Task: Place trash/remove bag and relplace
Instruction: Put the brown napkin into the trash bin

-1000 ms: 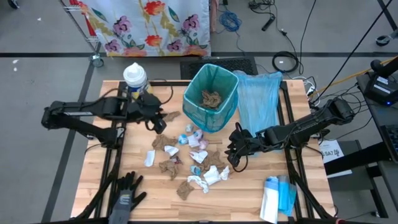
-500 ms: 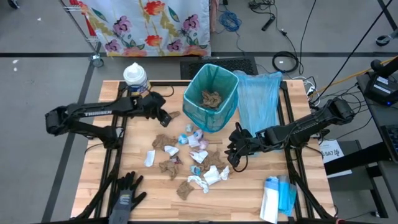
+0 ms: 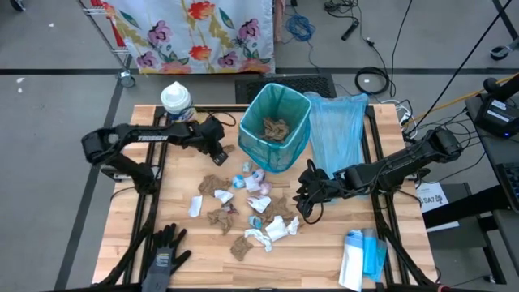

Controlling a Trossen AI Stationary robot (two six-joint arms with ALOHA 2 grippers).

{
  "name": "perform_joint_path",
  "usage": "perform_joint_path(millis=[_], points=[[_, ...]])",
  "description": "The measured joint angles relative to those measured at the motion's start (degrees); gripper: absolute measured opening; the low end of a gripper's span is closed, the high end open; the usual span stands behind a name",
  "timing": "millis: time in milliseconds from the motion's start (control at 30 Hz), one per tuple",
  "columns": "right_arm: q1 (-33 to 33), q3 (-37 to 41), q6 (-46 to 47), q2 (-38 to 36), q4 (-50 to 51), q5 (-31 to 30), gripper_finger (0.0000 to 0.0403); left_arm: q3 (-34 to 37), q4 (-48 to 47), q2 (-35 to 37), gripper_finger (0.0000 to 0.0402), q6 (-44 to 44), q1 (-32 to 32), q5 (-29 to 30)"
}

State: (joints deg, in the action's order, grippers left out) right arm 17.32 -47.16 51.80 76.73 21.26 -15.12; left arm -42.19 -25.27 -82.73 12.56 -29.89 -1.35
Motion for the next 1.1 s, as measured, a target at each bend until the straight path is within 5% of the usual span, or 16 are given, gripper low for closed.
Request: perform_joint_path(millis=[233,433,767,1100], points=[[0.00,0.00,0.58,0.00,0.00,-0.01,0.0134,0.00,0.31,-4.63,0.0125,0.58,-0.42,-0.20],[-0.07,0.00,0.64,0.00,0.01,-0.01,0.0134,-0.02,-1.28,-4.48,0.0013,5.25,0.18,-2.76],[-0.07,0.00,0.56,0.00,0.22,-0.01,0.0134,-3.24,-14.92,9.80,0.0003,15.48,7.68,-2.09],[-0.07,0.02,0.01,0.02,1.39,-0.01,0.0134,-14.22,-32.49,23.58,0.0001,26.04,16.16,4.16]])
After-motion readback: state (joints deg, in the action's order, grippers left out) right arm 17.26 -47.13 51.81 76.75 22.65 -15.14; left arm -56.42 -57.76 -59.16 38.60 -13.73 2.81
